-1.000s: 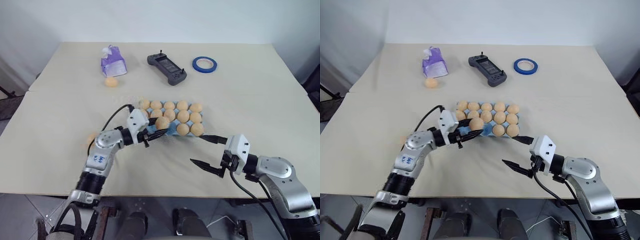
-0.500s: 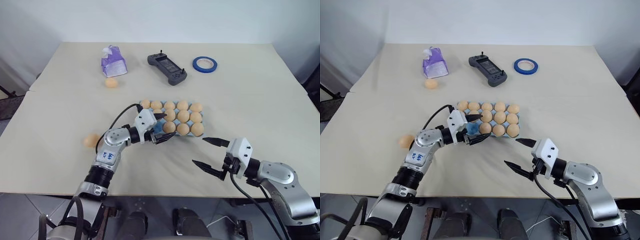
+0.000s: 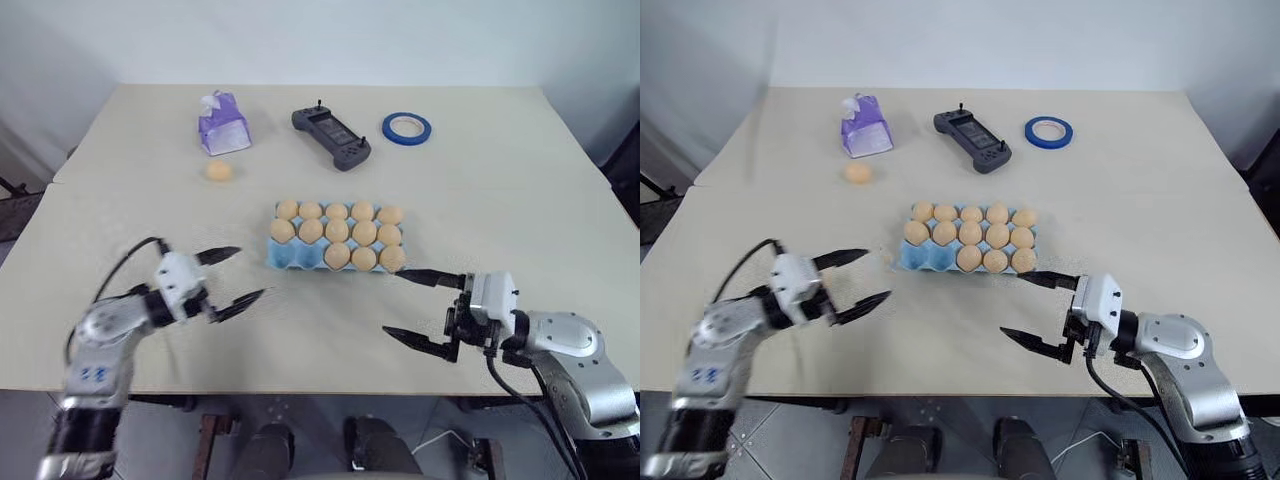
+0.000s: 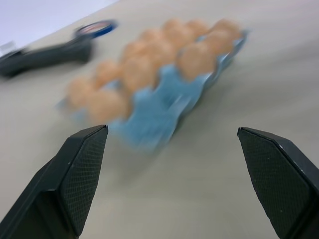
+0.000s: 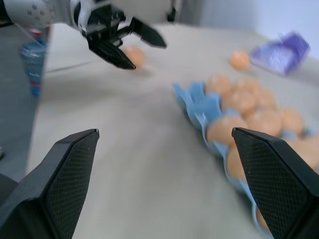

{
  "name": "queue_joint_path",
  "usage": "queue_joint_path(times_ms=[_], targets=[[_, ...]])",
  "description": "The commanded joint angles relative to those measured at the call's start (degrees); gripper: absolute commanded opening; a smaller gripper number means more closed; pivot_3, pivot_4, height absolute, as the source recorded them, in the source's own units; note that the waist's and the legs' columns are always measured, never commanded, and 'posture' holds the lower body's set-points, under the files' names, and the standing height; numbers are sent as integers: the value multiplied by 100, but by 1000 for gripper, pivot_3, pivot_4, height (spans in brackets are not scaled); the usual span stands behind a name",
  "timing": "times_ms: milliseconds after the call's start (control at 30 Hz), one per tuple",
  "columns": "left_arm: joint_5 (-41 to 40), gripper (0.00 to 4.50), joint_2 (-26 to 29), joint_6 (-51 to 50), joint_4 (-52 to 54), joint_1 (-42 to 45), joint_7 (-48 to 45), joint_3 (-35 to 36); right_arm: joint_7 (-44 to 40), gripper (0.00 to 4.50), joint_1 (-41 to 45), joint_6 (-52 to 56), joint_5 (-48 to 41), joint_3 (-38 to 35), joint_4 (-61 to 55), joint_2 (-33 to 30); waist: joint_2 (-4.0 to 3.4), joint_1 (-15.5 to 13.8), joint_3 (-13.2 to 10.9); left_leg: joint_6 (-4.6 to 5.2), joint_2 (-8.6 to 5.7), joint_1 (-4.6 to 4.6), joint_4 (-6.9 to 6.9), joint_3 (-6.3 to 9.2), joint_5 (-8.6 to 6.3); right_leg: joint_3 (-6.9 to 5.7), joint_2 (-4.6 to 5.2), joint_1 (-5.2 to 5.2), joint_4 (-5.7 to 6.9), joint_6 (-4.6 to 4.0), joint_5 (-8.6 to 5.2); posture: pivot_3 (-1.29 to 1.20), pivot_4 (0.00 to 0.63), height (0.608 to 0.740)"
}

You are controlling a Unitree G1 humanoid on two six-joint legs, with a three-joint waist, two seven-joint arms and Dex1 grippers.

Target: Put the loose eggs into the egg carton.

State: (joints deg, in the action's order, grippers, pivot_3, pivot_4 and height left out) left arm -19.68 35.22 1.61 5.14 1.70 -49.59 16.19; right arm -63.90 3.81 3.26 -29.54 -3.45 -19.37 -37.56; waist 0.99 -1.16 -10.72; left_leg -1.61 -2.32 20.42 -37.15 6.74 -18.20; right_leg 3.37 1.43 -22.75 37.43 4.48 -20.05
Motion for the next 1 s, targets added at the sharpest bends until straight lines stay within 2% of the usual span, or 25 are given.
queue_joint_path(times_ms=[33, 133, 233, 433, 700, 933, 1000], targets=[[-374, 4407, 126, -234, 610, -533, 249, 747, -410, 4500, 72, -346, -207, -48, 186, 57, 2, -39, -1, 1, 0, 1, -1, 0, -1, 0, 1, 2, -1, 0, 0, 0, 150, 740], [-437, 4407, 134, -385, 714, -1331, 358, 1336, -595, 4500, 283, -586, -124, -15, 589, 127, 3, -21, -2, 11, -1, -4, -3, -2, -6, 1, 4, 14, -9, 0, 0, 0, 150, 740], [-452, 4407, -35, -319, 628, -1728, 595, 1698, -612, 4500, 529, -688, -41, 51, 873, 201, 3, -12, -3, 15, 0, -10, -1, -10, -8, 5, 4, 17, -12, 0, 0, 0, 150, 740], [-203, 4407, -206, -113, 430, -2071, 805, 1742, -740, 4500, 855, -911, -24, 70, 1165, 330, 3, -24, -3, 13, 1, -12, 2, -7, -9, 2, 3, 17, -11, -4, 0, 0, 150, 740], [62, 4407, -193, -337, -16, -1085, 1116, 1018, -757, 4500, 874, -964, 49, 42, 1198, 291, 2, -27, -4, 12, 0, -11, 0, -5, -9, -1, 4, 16, -8, -4, 1, 0, 150, 740], [475, 4407, -169, -390, -1063, -34, 1238, 306, -536, 4500, 687, -916, 94, 15, 936, 312, 2, 31, -4, 7, 2, -9, 6, -12, -12, 0, 2, 1, -1, -4, 1, 0, 150, 740], [554, 4057, -186, -547, -1303, 178, 1336, 175, -453, 4500, 614, -898, 93, -14, 859, 305, 2, 34, -4, 5, 2, -9, 6, -12, -13, -1, 2, -1, 0, -3, 1, 0, 150, 740]])
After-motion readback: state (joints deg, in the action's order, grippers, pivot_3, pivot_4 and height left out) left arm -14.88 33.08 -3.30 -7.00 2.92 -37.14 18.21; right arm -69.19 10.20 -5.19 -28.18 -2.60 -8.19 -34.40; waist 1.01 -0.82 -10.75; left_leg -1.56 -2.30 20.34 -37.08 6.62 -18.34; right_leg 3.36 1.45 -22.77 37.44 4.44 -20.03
